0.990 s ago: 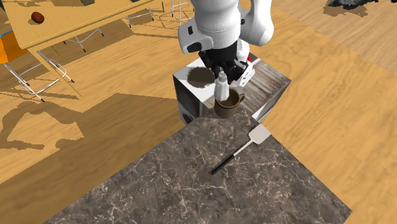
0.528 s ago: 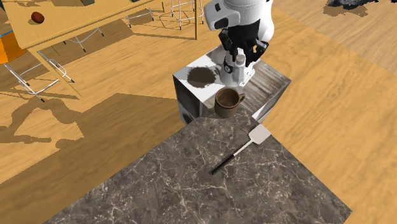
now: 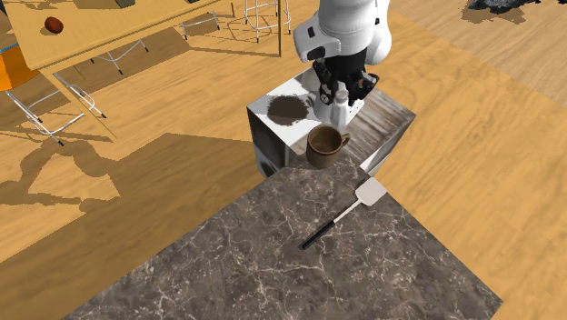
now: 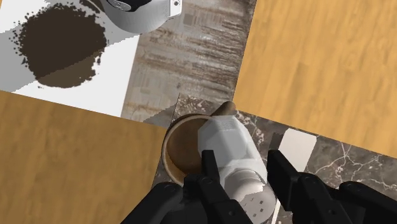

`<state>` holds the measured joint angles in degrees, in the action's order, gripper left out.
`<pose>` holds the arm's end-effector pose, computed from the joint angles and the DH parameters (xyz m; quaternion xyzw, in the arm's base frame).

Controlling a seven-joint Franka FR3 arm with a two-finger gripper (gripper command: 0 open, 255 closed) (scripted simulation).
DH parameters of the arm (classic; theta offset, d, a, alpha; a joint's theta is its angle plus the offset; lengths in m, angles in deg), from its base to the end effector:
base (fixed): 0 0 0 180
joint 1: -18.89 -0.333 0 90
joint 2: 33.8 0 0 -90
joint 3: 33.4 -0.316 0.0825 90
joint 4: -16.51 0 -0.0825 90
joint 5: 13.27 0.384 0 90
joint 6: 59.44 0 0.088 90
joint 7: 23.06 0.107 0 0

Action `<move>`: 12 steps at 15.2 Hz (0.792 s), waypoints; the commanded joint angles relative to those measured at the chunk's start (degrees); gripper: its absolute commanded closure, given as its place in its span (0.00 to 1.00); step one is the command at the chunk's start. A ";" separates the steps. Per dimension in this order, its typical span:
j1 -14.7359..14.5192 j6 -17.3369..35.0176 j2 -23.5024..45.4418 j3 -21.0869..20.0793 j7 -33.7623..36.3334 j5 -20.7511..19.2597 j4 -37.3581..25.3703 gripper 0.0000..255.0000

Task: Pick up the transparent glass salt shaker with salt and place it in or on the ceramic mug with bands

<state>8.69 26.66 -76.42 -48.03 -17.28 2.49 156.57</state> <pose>0.2637 0.1701 0.5223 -0.9861 -0.1178 0.1143 0.0261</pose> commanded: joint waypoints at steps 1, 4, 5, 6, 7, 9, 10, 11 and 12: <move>-0.05 1.51 -0.17 -0.20 -0.27 0.17 1.67 1.00; -0.16 3.76 -0.20 -0.61 -0.55 0.52 3.96 1.00; -0.20 4.52 -0.18 -0.76 -0.65 0.65 4.71 1.00; -0.23 5.28 -0.15 -0.91 -0.74 0.77 5.44 1.00; -0.27 6.05 -0.10 -1.06 -0.84 0.90 6.17 1.00; -0.35 7.62 0.04 -1.37 -1.03 1.17 7.60 1.00; -0.39 8.41 0.13 -1.52 -1.12 1.31 8.30 1.00; -0.42 9.22 0.25 -1.69 -1.21 1.45 9.00 1.00; -0.42 9.22 0.24 -1.68 -1.21 1.45 9.00 1.00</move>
<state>8.32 35.41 -76.21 -49.59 -18.48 3.81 165.17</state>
